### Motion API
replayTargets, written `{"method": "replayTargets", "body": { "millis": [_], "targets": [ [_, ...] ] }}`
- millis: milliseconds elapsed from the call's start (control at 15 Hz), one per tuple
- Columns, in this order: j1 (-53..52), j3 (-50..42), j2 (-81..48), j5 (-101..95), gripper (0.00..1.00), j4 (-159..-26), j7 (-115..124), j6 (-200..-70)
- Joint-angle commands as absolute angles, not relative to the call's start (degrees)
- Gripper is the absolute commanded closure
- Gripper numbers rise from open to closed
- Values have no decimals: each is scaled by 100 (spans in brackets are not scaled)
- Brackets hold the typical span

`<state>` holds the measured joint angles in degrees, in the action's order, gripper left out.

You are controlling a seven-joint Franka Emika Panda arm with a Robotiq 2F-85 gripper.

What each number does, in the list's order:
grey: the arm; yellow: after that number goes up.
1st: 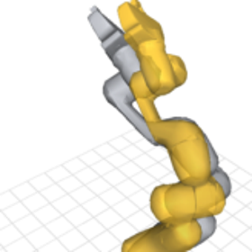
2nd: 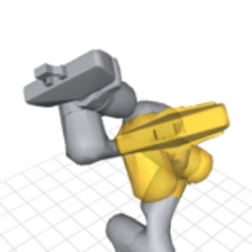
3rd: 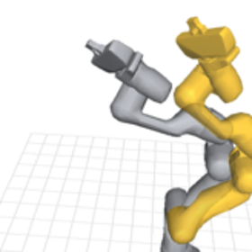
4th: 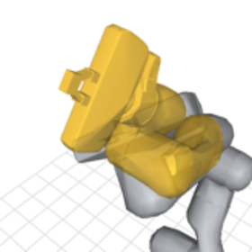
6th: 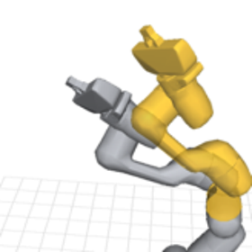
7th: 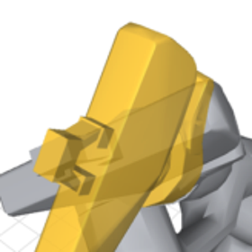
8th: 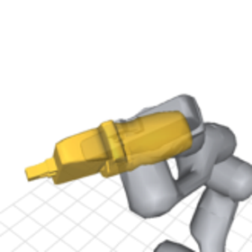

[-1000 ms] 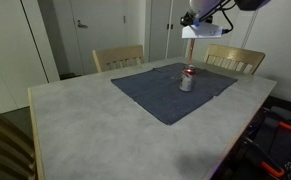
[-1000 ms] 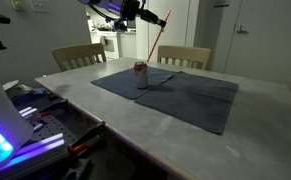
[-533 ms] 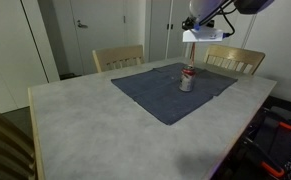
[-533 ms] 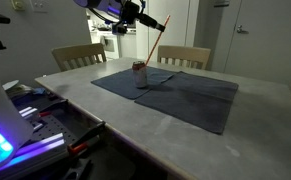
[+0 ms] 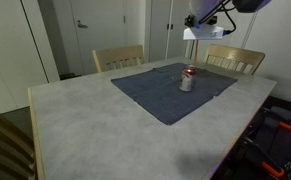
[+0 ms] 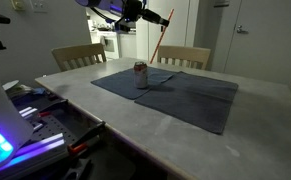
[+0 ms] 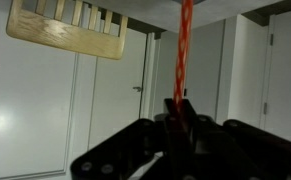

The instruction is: Put the straw in the can

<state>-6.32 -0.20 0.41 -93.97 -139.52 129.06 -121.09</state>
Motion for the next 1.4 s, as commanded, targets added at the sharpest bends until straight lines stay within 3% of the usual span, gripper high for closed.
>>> {"method": "replayTargets", "body": {
  "millis": [0, 667, 1333],
  "targets": [
    [-530, 121, -48, -9055, 98, -13773, 12636, -11899],
    [-521, 141, -90, -8002, 98, -13505, 12091, -12243],
    [-550, 276, -136, -8135, 98, -13570, 12309, -12297]
  ]
}}
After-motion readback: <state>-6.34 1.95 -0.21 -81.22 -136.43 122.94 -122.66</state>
